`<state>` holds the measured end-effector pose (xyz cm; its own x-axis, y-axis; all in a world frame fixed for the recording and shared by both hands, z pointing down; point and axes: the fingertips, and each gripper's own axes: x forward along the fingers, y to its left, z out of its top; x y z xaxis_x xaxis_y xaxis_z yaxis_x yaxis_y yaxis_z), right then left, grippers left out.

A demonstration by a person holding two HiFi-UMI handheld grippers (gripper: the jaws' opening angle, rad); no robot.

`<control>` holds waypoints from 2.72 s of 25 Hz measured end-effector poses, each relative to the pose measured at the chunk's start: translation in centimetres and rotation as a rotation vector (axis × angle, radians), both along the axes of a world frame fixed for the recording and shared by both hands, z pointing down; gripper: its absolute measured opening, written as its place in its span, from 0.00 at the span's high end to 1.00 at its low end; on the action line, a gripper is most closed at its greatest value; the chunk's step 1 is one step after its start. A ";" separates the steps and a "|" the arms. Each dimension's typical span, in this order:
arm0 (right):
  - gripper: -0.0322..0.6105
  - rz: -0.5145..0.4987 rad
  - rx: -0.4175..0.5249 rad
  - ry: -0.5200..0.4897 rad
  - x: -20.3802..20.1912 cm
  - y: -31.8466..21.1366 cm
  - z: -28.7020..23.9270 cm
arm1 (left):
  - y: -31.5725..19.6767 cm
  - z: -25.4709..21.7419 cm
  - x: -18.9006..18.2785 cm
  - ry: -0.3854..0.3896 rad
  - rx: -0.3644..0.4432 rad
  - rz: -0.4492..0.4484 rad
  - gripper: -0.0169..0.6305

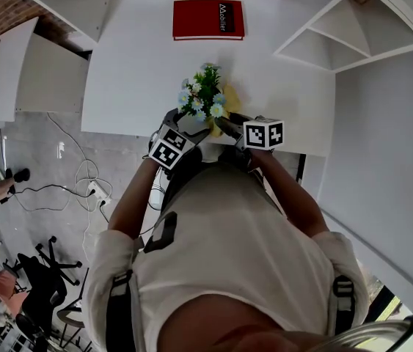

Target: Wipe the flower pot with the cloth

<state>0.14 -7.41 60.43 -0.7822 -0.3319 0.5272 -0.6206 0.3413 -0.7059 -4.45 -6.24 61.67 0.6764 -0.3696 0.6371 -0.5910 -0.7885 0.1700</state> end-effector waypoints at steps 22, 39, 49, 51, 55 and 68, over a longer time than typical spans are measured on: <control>0.72 0.002 -0.092 0.071 0.8 1.9 5.4 | -0.6 0.6 -0.6 -0.007 -0.017 0.016 0.41; 0.72 0.060 -0.069 0.036 0.7 1.3 4.2 | 1.5 0.9 1.3 0.027 -0.046 0.004 0.41; 0.72 0.070 -0.097 0.056 0.9 1.4 4.7 | 2.0 0.8 1.8 0.054 -0.063 0.004 0.41; 0.71 0.065 -0.069 0.024 0.4 1.2 3.1 | 2.1 0.9 2.2 0.059 -0.064 0.012 0.41; 0.71 0.073 -0.034 -0.019 -0.1 0.6 0.7 | 2.1 1.0 3.2 0.069 -0.062 0.024 0.41; 0.72 0.105 -0.131 0.098 1.1 0.2 6.0 | 1.5 1.0 1.4 0.000 -0.030 0.036 0.41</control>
